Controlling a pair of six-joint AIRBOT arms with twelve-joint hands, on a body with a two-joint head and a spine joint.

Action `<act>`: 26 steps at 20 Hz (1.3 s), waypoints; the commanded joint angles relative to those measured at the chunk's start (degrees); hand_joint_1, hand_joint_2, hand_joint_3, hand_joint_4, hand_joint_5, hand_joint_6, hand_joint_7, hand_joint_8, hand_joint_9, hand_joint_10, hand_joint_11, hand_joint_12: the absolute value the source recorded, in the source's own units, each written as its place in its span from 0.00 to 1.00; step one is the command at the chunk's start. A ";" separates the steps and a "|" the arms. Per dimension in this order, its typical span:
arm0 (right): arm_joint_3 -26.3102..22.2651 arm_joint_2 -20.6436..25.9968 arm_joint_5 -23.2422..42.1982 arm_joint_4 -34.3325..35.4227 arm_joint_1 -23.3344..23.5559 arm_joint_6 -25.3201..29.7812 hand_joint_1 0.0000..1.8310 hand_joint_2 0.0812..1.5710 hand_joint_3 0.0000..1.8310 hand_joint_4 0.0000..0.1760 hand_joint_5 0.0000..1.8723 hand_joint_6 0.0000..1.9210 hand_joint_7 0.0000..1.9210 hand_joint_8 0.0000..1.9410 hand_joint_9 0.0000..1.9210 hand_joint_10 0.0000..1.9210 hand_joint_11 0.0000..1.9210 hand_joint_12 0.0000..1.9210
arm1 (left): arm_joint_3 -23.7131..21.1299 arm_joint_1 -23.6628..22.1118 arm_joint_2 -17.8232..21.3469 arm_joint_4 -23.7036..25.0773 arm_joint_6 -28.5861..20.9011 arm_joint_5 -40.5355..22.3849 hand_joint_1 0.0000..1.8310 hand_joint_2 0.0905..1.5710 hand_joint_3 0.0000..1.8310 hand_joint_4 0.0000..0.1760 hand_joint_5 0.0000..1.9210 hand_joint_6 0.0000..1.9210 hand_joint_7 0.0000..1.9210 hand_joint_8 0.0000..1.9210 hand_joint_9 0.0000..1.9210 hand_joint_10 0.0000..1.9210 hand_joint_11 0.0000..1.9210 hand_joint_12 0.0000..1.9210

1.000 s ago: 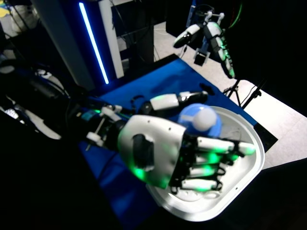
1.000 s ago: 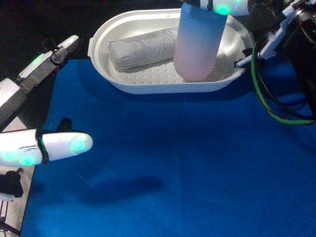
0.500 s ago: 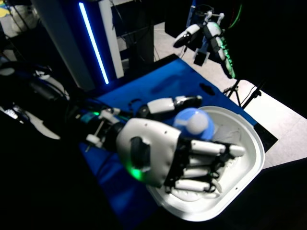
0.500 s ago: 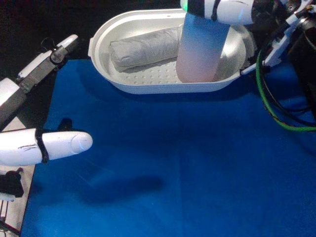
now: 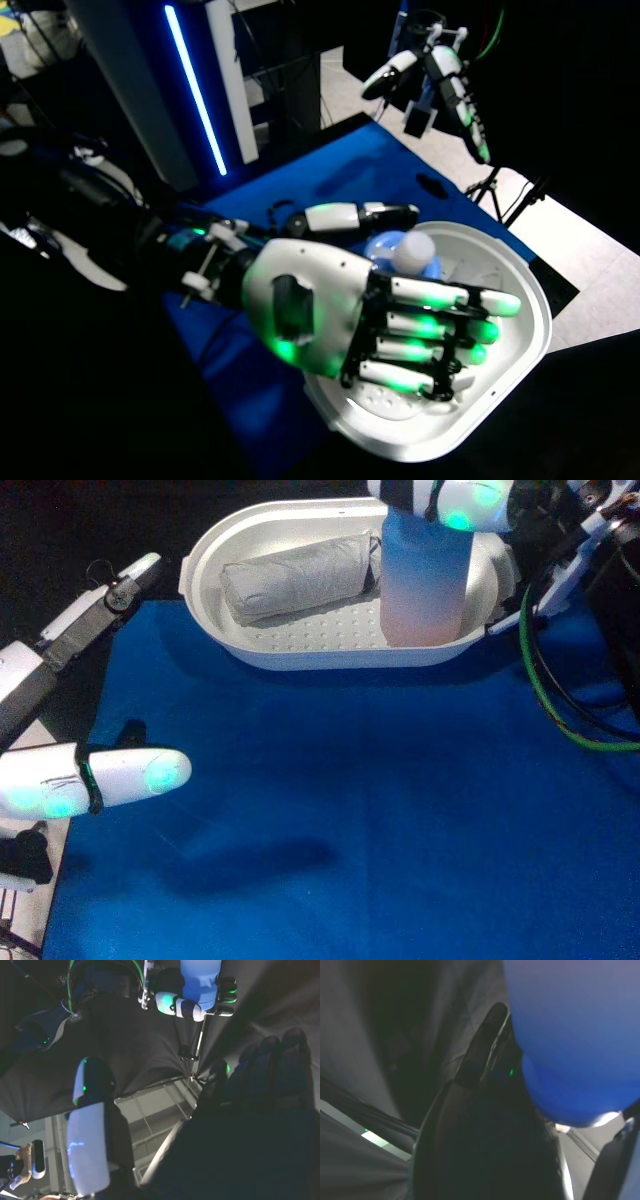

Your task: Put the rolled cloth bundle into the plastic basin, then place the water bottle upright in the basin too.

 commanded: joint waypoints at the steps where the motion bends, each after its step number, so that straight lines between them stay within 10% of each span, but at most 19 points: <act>1: -0.21 0.17 7.89 0.63 0.36 0.78 0.37 0.67 0.00 0.57 0.12 0.00 0.20 0.00 0.19 0.00 0.04 0.29 | 0.02 -0.46 -0.17 -0.07 -0.48 -7.46 0.33 0.49 0.00 1.00 0.00 0.00 0.00 0.00 0.00 0.00 0.00 0.00; 4: -0.92 0.66 7.94 0.26 0.12 0.77 0.38 0.62 0.00 0.98 0.04 0.00 0.12 0.00 0.09 0.00 0.00 0.16 | -0.09 -0.40 -0.16 -0.14 -0.48 -7.49 0.33 0.49 0.00 1.00 0.00 0.00 0.00 0.00 0.00 0.00 0.00 0.00; 15: -8.43 7.18 13.37 -1.10 -3.20 0.72 0.33 0.55 0.00 1.00 0.00 0.00 0.00 0.00 0.00 0.00 0.00 0.00 | -0.41 -0.22 0.64 -0.89 -0.37 -7.53 0.29 0.48 0.00 1.00 0.00 0.00 0.00 0.00 0.00 0.00 0.00 0.00; 19: -14.59 13.25 17.41 -1.28 -6.50 -0.85 0.37 0.52 0.00 1.00 0.00 0.00 0.00 0.00 0.00 0.00 0.00 0.00 | -1.22 0.06 2.55 -1.78 1.17 -8.28 0.25 0.46 0.00 0.65 0.00 0.00 0.00 0.00 0.00 0.00 0.00 0.00; 20: -17.10 15.19 19.08 -1.03 -7.98 -1.75 0.39 0.52 0.00 1.00 0.00 0.00 0.00 0.00 0.00 0.00 0.00 0.00 | -1.67 0.31 3.43 -2.17 1.77 -8.71 0.24 0.49 0.01 0.99 0.00 0.00 0.00 0.00 0.00 0.00 0.01 0.00; 26: -32.35 26.20 34.42 5.91 -24.42 -4.82 0.39 0.49 0.00 1.00 0.00 0.00 0.00 0.00 0.00 0.00 0.00 0.00 | -4.64 6.25 5.88 -7.49 3.09 -14.94 0.30 0.51 0.01 1.00 0.00 0.00 0.00 0.00 0.00 0.00 0.00 0.00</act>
